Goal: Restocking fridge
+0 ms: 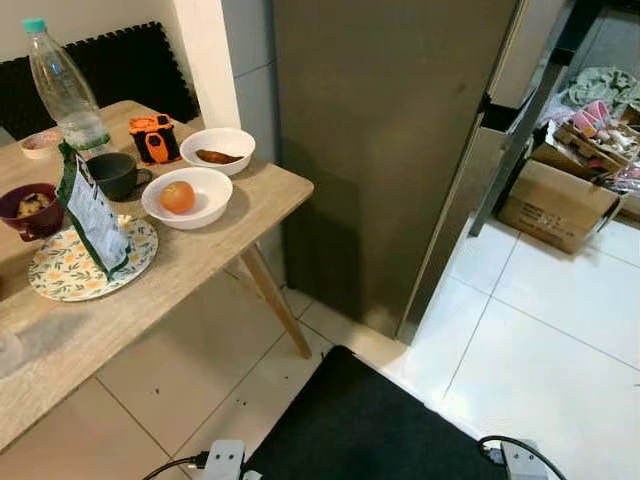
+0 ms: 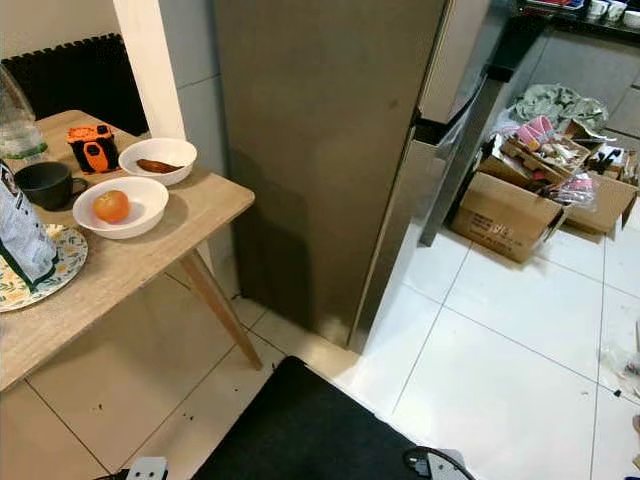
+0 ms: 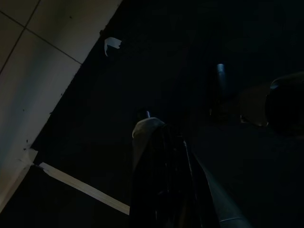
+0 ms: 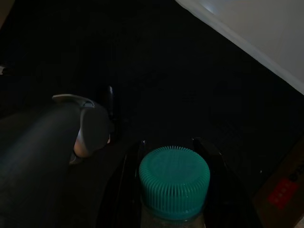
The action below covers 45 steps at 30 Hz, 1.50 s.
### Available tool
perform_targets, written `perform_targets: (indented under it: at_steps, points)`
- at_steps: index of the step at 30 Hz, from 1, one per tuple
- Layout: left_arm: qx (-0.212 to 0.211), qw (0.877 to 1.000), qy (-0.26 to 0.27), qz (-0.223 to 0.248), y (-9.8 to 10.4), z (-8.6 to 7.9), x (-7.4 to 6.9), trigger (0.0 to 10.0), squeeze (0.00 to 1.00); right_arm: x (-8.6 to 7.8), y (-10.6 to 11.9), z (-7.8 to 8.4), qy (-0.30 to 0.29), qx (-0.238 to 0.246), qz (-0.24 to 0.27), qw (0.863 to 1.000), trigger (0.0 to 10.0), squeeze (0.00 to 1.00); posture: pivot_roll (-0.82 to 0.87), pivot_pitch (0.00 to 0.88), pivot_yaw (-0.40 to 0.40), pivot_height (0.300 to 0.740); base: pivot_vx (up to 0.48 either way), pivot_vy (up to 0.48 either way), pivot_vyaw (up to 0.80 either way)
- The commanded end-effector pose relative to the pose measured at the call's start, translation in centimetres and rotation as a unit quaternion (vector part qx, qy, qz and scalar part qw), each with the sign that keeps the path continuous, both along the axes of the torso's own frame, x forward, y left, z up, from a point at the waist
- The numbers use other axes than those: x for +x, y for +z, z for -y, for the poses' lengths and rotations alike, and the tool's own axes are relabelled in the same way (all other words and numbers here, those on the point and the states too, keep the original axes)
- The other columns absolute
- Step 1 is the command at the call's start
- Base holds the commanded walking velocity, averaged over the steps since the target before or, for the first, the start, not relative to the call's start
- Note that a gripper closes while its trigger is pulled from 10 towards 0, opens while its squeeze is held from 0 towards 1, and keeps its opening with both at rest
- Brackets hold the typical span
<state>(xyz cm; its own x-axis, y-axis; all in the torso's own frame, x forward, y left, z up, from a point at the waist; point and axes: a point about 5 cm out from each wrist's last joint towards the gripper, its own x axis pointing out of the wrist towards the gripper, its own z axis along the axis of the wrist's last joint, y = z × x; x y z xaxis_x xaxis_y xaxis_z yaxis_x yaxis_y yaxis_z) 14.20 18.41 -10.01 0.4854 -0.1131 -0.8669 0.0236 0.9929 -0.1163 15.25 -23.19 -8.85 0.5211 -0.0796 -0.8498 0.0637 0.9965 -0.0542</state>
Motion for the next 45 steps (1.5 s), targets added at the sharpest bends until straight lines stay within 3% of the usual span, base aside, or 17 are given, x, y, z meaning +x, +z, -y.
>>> perform_targets:
  at_steps: [1,45]
  points:
    - [-0.006,1.000,0.002,-0.015,-0.29,0.15,-0.73,10.0,0.00,-0.38,-0.12,0.07,-0.004,0.001,-0.002,1.000,10.0,0.00,-0.03,0.084,-0.022,0.740,0.262,-0.398,0.00]
    - [-0.009,1.000,-0.006,-0.015,-0.30,0.48,-0.68,10.0,0.00,-0.62,-0.29,-0.29,0.007,0.004,-0.006,1.000,10.0,0.00,-0.04,0.087,-0.022,0.740,0.266,-0.390,0.00]
